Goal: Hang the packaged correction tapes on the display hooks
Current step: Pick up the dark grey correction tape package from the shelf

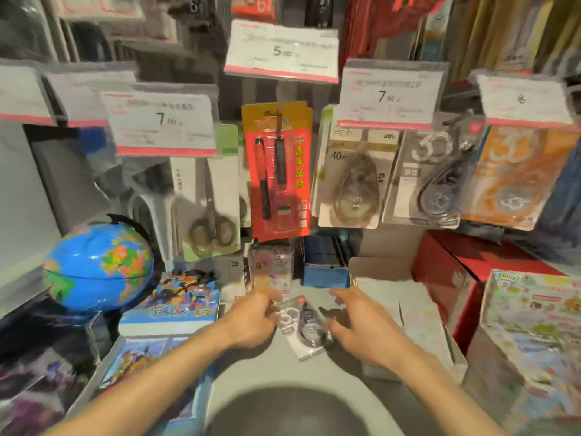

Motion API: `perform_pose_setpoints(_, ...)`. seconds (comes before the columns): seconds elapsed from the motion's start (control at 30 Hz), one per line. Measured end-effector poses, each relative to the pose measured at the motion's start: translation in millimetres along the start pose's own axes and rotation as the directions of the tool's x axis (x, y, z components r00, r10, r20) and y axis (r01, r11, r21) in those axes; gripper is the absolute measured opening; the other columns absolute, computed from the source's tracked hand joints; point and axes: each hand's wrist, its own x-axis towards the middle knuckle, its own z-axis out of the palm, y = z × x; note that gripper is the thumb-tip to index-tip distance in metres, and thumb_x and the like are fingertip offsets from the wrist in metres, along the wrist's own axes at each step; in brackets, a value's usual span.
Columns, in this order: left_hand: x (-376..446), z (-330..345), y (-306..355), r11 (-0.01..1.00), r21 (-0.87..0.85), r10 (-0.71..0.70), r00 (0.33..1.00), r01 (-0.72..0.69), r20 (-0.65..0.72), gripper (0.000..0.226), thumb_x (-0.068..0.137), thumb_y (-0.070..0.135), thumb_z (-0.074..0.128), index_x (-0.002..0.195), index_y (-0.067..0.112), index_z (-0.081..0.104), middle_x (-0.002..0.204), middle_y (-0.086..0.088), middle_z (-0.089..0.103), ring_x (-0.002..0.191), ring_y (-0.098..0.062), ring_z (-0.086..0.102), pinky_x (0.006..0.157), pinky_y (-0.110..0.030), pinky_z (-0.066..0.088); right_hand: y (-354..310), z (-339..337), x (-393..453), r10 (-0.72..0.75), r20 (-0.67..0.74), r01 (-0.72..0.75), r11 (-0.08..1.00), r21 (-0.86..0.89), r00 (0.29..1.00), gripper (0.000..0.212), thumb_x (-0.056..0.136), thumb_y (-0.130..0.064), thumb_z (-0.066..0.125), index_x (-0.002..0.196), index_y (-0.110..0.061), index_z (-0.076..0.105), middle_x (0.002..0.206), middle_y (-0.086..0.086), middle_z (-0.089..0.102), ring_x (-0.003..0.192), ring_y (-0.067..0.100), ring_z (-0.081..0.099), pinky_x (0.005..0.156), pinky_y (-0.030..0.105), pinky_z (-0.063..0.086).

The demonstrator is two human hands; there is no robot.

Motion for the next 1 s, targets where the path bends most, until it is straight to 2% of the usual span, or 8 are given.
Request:
perform_pose_setpoints(0.1,16.9,3.8,-4.6,0.996,0.094,-0.002,0.997,-0.005,0.074,0.032,0.096,0.019,0.053,0.127,0.018,0.058,0.125,-0.005,0.061,0.119,-0.025,0.056,0.096,-0.031,0.043,-10.3,29.9,9.2,0.054,0.051,-0.053,0.998,-0.031,0.997,0.05,0.095,-0.042,0.053,0.139,-0.018,0.049,0.136,0.008,0.053,0.131,0.028,0.048,0.109,0.037,0.036)
perform_pose_setpoints(0.2,36.6,7.6,-13.6,0.99,0.14,-0.006,0.991,-0.013,0.132,0.03,0.091,0.024,0.053,0.119,0.014,0.058,0.128,-0.01,0.062,0.119,-0.03,0.055,0.096,-0.035,0.044,-17.0,49.6,15.6,0.101,0.042,-0.099,0.994,-0.045,0.994,0.041,0.09,-0.048,0.05,0.119,-0.019,0.056,0.118,0.009,0.06,0.116,0.032,0.054,0.096,0.039,0.04)
perform_pose_setpoints(0.33,51.2,12.1,-23.8,0.986,0.164,0.011,0.984,-0.04,0.176,0.012,0.09,0.023,0.052,0.098,0.014,0.055,0.111,-0.006,0.064,0.102,-0.028,0.057,0.079,-0.034,0.043,-18.7,64.2,19.2,0.12,0.045,-0.12,0.993,-0.006,0.992,0.049,0.082,-0.05,0.057,0.123,-0.023,0.055,0.115,0.006,0.064,0.111,0.03,0.058,0.088,0.037,0.045)
perform_pose_setpoints(0.43,55.8,15.6,-29.4,0.992,0.12,0.028,0.988,-0.047,0.149,0.011,0.087,0.02,0.054,0.093,0.017,0.062,0.097,-0.002,0.066,0.094,-0.026,0.06,0.083,-0.039,0.051,-19.5,65.3,17.4,0.12,0.003,-0.12,0.992,0.034,0.993,0.046,0.081,-0.052,0.056,0.119,-0.028,0.058,0.11,0.003,0.067,0.104,0.028,0.06,0.083,0.038,0.048)
perform_pose_setpoints(0.6,57.5,18.0,-34.7,1.0,0.017,-0.001,0.991,-0.002,0.136,0.046,0.091,0.026,0.064,0.135,0.019,0.057,0.133,0.003,0.059,0.124,-0.02,0.055,0.109,-0.034,0.042,-25.2,64.5,10.8,0.157,-0.047,-0.151,0.981,0.119,0.986,0.046,0.083,-0.041,0.064,0.126,-0.029,0.056,0.115,0.002,0.066,0.108,0.025,0.061,0.086,0.036,0.048)
perform_pose_setpoints(0.77,54.0,13.9,-24.2,0.971,-0.231,-0.053,0.998,0.057,0.022,0.05,0.089,0.021,0.07,0.136,0.014,0.055,0.133,-0.001,0.059,0.123,-0.017,0.056,0.11,-0.029,0.04,-28.3,62.4,5.6,0.177,-0.08,-0.162,0.973,0.165,0.981,0.067,0.085,-0.035,0.069,0.145,-0.027,0.041,0.13,0.0,0.056,0.123,0.021,0.054,0.096,0.026,0.04)
perform_pose_setpoints(0.87,46.8,8.0,-13.4,0.883,-0.463,-0.113,0.993,0.082,-0.04,0.047,0.09,0.007,0.068,0.135,0.008,0.055,0.125,-0.004,0.06,0.112,-0.02,0.062,0.1,-0.029,0.05,-28.1,57.8,1.4,0.161,-0.087,-0.143,0.972,0.187,0.983,0.074,0.088,-0.035,0.067,0.152,-0.025,0.031,0.135,-0.001,0.049,0.128,0.018,0.048,0.101,0.021,0.035)
perform_pose_setpoints(1.0,29.6,-5.4,3.2,0.575,-0.804,-0.198,0.979,0.151,0.042,0.042,0.092,-0.007,0.062,0.131,0.005,0.052,0.114,-0.018,0.067,0.082,-0.017,0.069,0.059,-0.02,0.059,-28.2,53.9,-4.2,0.141,-0.149,-0.11,0.975,0.195,0.979,0.083,0.086,-0.039,0.064,0.156,-0.024,0.022,0.131,-0.003,0.042,0.129,0.017,0.042,0.11,0.028,0.035)
